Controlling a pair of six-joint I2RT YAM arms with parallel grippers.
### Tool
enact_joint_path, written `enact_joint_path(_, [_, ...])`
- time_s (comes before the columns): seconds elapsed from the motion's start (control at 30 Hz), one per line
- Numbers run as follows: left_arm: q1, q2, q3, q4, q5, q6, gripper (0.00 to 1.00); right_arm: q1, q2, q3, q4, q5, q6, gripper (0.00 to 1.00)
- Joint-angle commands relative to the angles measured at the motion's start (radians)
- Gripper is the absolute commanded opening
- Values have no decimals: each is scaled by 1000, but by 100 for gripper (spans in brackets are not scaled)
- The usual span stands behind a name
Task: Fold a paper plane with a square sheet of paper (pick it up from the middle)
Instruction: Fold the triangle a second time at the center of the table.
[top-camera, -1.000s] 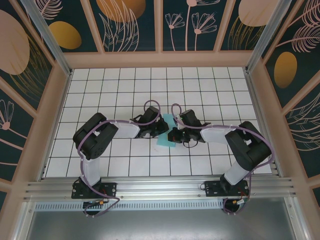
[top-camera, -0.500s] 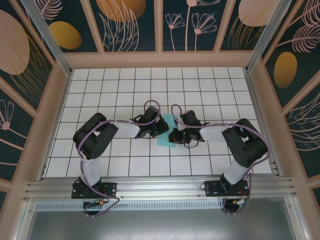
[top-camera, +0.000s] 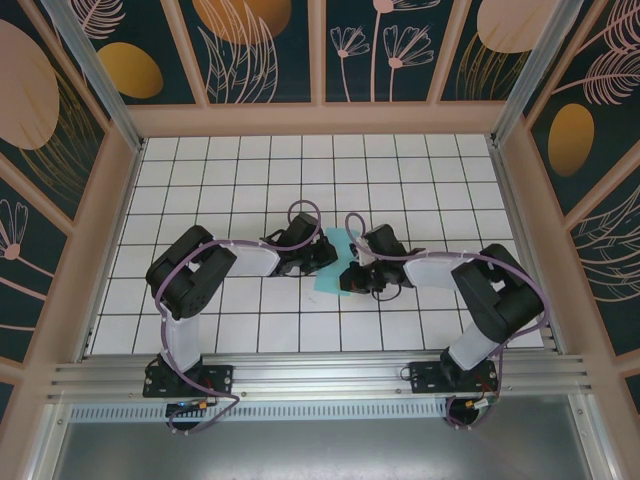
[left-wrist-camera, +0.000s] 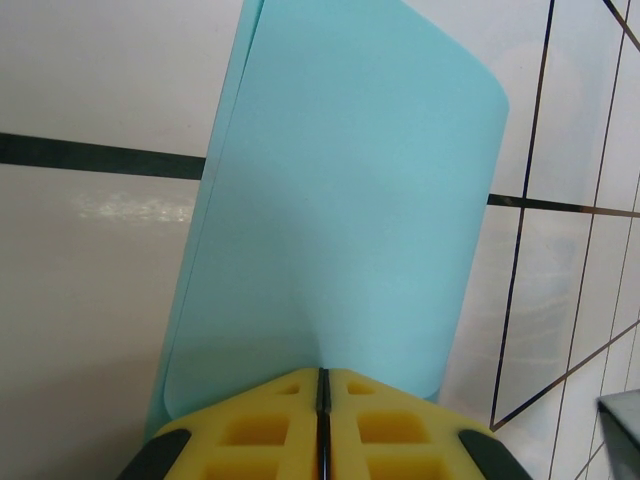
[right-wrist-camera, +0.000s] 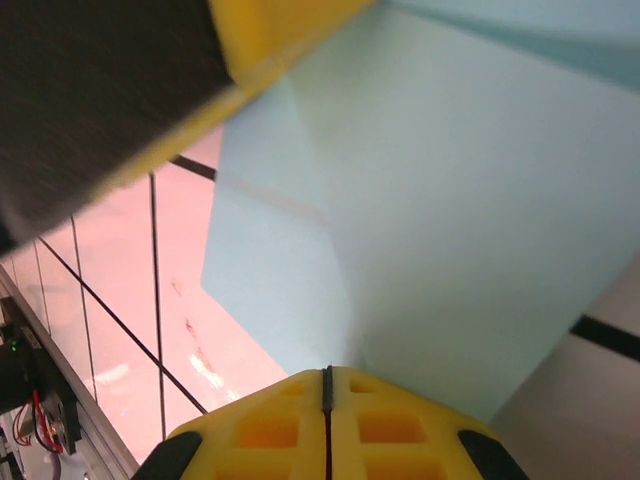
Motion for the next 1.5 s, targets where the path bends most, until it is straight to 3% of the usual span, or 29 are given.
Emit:
enact_joint_path(0.0, [2, 44, -19, -75, -25, 20, 12, -8, 52, -31, -44, -4, -24, 9])
enact_joint_path(0.13, [1, 41, -18, -77, -26, 21, 12, -8, 74, -47, -42, 1, -20, 9])
enact_joint_path(0.37, [2, 41, -17, -81, -26, 22, 12, -7, -24, -22, -102, 0, -35, 10])
enact_joint_path(0.6, [2, 41, -17, -81, -28, 21, 12, -24, 38, -83, -51, -26, -7, 10])
enact_joint_path(0.8, [2, 40, -19, -81, -31, 20, 12, -28, -59, -131, 20, -111, 33, 10])
enact_joint_path(1.03, [2, 44, -13, -75, -24, 21, 11, -48, -46, -179, 24, -124, 44, 8])
enact_joint_path(1.27, [2, 39, -10, -76, -21, 29, 11, -77, -240, -75, -6, -120, 92, 8])
enact_joint_path(1.47, [1, 38, -10, -74, -17, 28, 11, -79, -102, 23, 11, -37, 104, 8])
